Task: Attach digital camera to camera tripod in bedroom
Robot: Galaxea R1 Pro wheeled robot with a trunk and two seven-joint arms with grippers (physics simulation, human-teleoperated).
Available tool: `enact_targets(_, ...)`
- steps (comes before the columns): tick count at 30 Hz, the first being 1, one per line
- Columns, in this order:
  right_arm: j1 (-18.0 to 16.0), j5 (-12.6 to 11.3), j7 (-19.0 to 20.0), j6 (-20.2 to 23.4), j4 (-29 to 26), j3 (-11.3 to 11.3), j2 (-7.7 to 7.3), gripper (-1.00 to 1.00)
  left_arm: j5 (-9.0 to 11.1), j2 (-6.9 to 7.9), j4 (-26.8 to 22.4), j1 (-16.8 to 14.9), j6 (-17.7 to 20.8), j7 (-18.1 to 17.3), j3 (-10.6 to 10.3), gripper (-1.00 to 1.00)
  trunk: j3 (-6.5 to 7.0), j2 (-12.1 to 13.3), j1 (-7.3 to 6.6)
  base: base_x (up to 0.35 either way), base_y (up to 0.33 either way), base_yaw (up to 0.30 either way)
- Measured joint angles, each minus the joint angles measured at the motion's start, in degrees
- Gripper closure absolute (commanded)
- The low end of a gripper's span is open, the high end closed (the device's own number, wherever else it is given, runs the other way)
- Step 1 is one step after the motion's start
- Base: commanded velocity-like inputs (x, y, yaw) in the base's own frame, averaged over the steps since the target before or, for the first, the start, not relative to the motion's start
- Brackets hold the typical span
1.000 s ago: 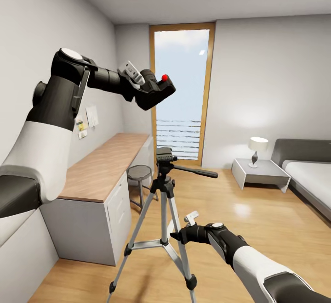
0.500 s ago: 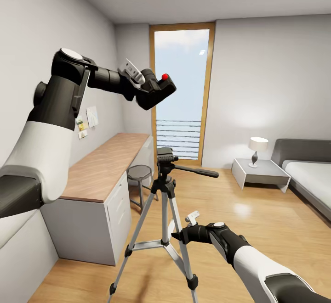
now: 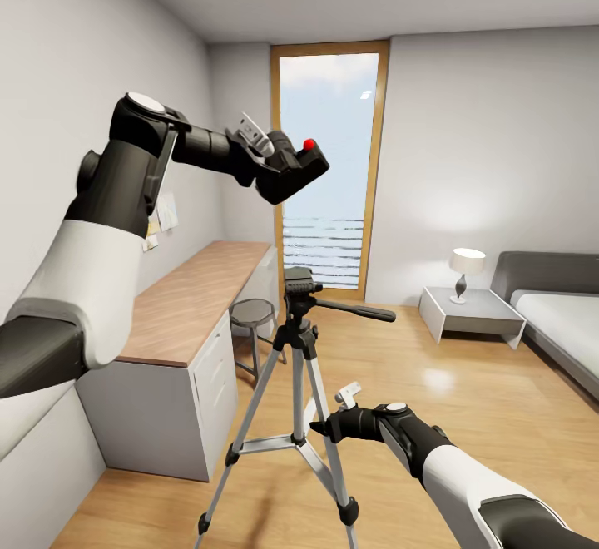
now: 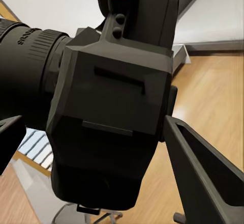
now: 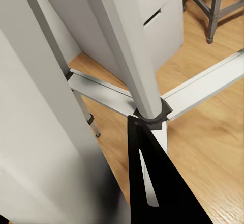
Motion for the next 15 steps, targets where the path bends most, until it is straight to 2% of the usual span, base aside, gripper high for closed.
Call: enact_targets(15, 0.0, 0.0, 0.0, 0.0, 0.0, 0.0, 0.0, 1.0, 0.0, -0.42, 1.4, 0.0, 0.0, -0.1, -0.3, 1.0, 0.0, 0.0, 0.0, 0.0, 0.0, 0.0)
